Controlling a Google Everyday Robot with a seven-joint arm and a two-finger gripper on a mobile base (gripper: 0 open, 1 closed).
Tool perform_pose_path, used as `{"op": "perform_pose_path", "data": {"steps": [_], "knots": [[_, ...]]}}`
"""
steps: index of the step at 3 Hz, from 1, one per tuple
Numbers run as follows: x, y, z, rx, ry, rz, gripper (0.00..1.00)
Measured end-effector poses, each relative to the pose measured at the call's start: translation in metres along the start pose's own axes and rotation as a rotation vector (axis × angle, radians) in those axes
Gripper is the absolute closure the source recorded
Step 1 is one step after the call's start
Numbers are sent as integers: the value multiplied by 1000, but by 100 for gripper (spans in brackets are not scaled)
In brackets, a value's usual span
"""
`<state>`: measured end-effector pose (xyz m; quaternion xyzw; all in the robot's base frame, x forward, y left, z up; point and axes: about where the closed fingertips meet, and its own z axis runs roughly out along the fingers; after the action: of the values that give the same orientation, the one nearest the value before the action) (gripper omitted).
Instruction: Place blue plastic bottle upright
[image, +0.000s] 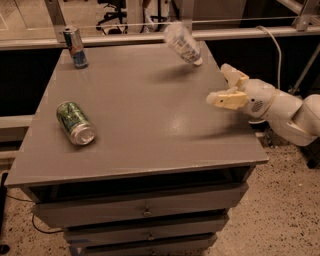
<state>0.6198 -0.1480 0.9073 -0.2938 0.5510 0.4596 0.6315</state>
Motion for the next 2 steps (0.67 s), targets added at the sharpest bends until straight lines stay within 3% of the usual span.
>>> {"op": "perform_pose_path", "data": {"steps": [2], "knots": [[-3,-3,-6,10,37,-20,0]]}}
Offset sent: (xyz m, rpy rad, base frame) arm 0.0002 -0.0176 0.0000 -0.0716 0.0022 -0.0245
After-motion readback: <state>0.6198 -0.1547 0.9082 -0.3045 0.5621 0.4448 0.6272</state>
